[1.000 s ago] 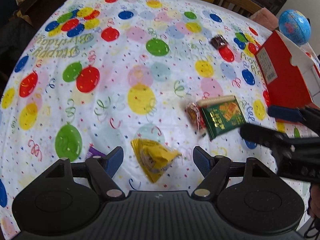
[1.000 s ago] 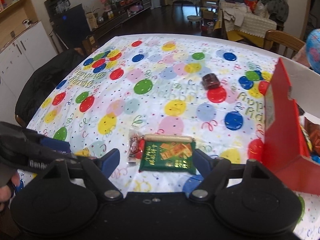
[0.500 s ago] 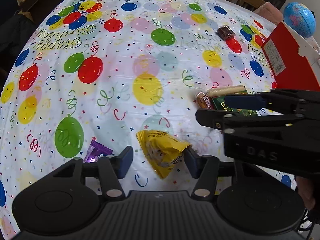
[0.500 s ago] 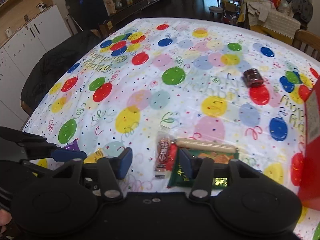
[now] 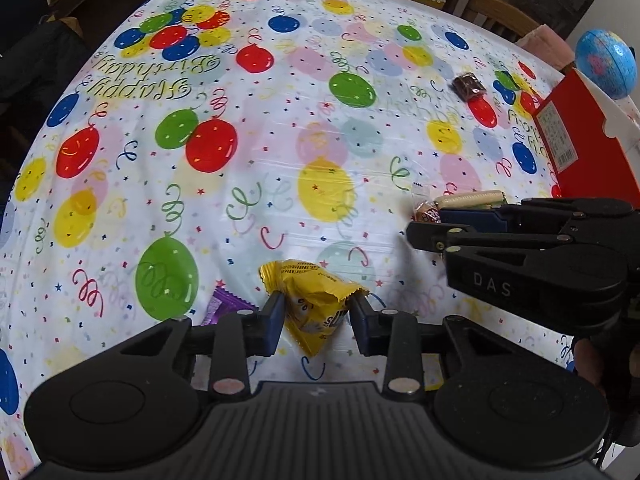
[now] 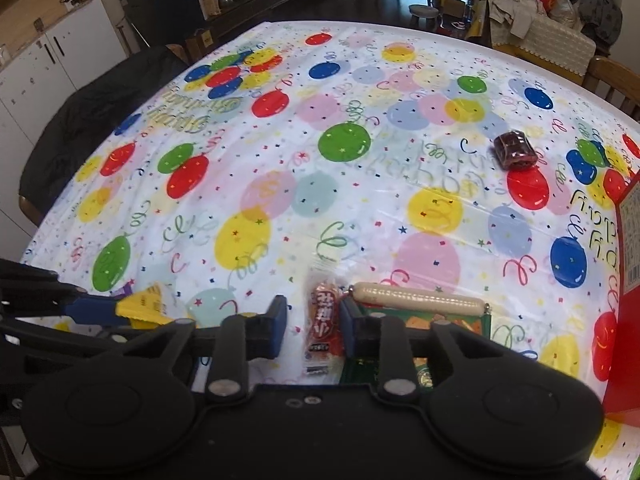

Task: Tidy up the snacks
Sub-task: 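Grasp the yellow bag with the left tool while the right tool grasps the red stick candy, then carry the yellow bag and red stick candy up to the red box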

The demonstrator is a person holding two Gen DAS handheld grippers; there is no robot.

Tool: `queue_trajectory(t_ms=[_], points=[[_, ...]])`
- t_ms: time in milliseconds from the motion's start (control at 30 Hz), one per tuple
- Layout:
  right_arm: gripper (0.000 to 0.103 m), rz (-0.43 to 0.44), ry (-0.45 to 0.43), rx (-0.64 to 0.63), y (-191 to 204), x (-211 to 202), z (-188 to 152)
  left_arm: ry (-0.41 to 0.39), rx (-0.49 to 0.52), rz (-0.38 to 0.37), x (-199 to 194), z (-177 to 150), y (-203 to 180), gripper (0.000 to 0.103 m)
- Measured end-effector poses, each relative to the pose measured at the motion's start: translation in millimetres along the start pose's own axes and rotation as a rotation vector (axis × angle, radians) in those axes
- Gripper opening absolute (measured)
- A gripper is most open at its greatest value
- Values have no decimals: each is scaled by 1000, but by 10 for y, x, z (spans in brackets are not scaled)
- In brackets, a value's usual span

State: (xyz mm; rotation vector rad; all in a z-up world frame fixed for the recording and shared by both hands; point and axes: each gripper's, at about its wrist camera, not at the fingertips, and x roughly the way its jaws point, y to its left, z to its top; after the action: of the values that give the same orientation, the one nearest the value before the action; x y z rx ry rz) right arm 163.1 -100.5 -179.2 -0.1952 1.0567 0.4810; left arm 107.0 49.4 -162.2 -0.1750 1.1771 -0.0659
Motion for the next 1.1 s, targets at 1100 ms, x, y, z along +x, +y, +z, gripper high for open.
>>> queue_trajectory(t_ms=[1100], points=[[12, -79, -255, 130, -670, -1524, -118, -153, 103, -63, -654, 397, -856, 34]])
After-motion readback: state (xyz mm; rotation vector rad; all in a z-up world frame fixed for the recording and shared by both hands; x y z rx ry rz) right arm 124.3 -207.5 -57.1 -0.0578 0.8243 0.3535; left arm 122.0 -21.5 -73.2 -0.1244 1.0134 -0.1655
